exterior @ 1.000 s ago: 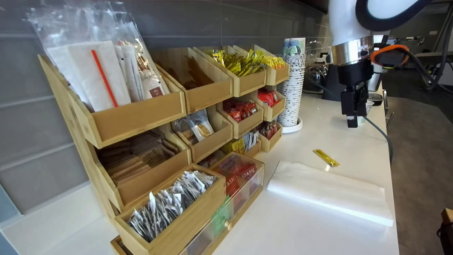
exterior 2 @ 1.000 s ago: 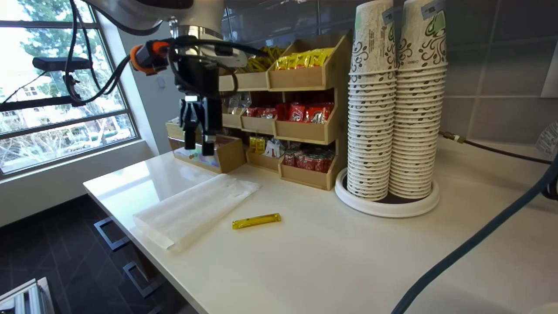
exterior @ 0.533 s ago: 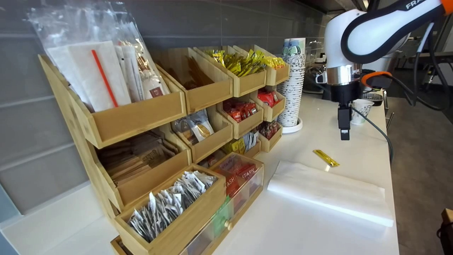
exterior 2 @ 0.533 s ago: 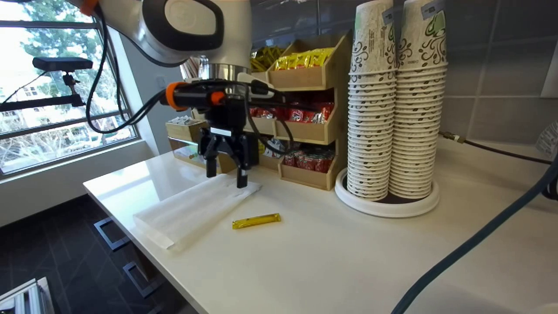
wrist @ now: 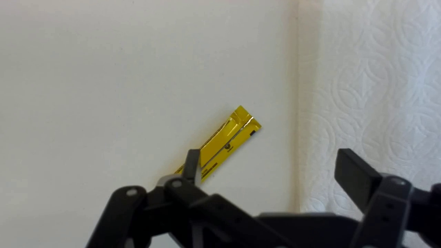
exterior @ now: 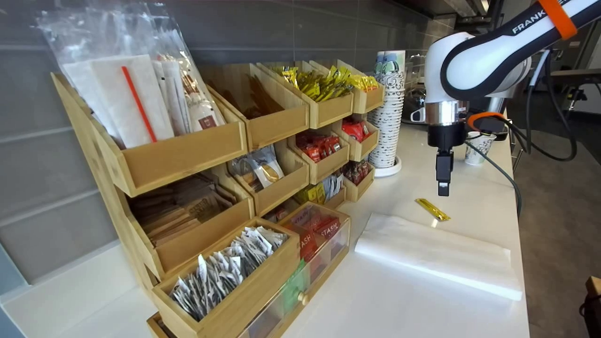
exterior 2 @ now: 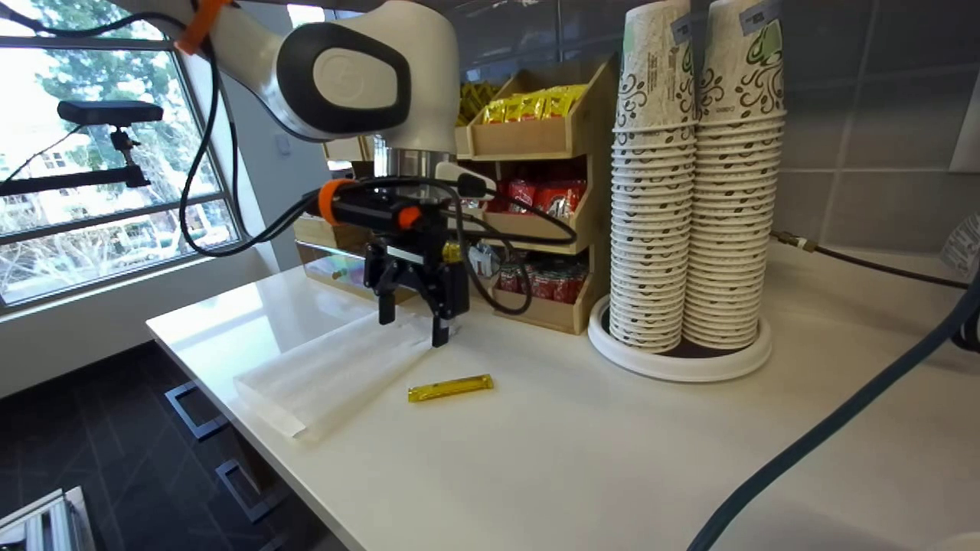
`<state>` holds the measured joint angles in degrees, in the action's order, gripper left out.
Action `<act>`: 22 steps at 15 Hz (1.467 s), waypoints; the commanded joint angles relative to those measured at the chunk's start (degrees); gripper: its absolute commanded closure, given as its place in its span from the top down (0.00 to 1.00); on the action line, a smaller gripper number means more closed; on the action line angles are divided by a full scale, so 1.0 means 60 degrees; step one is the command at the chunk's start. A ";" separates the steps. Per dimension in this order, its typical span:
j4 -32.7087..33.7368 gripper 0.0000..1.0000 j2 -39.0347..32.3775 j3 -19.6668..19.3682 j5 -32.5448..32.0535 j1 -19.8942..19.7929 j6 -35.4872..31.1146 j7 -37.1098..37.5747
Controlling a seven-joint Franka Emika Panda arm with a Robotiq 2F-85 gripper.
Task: Pick up the yellow sachet from the counter and put it on the topmost shelf of the stand.
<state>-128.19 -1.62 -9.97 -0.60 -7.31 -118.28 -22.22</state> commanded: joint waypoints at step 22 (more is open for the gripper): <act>0.0378 1.00 -0.1514 0.0443 0.0497 -0.0332 -0.1926 -0.1175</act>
<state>-126.65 -9.84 -8.51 1.11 -8.07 -128.26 -28.69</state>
